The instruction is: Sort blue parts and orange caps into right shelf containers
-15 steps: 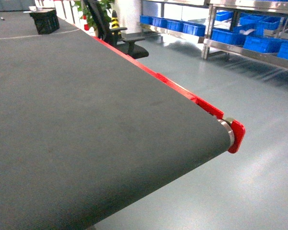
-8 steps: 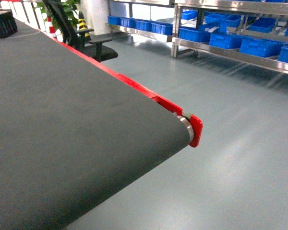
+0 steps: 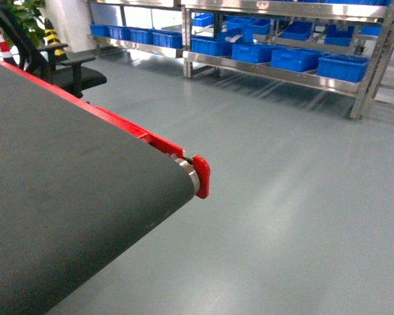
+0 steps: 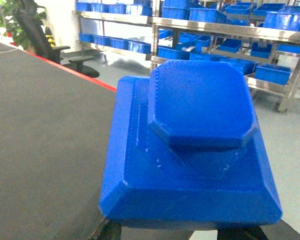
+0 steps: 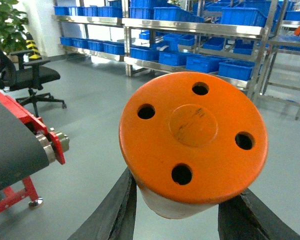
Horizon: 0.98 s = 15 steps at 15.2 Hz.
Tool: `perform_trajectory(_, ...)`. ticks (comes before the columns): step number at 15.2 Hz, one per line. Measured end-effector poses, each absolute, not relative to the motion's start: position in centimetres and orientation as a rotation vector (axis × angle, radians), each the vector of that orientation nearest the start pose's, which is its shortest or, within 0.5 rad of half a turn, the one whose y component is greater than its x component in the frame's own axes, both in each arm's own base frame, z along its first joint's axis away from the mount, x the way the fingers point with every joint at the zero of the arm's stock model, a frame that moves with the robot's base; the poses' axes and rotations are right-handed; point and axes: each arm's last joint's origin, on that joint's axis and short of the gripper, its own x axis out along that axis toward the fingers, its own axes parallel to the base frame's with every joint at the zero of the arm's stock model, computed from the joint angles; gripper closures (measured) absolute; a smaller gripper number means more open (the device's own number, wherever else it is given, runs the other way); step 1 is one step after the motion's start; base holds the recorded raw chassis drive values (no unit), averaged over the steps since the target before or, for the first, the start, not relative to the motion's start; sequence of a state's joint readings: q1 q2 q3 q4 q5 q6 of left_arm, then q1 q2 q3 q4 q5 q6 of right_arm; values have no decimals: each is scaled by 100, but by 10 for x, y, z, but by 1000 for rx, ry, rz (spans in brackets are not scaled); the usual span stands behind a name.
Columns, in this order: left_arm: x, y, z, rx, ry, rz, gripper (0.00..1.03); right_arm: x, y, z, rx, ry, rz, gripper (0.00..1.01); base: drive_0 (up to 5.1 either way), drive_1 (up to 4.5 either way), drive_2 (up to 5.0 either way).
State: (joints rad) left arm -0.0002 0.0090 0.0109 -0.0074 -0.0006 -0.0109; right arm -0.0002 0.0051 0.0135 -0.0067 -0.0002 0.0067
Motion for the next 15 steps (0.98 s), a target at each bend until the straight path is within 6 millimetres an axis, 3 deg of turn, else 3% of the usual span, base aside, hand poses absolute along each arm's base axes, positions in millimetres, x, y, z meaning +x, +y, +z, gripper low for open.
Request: perform_trajectory(15, 98, 0, 166, -11, 6, 0, 62, 97, 0, 167, 7, -2, 0, 62, -161, -161, -161)
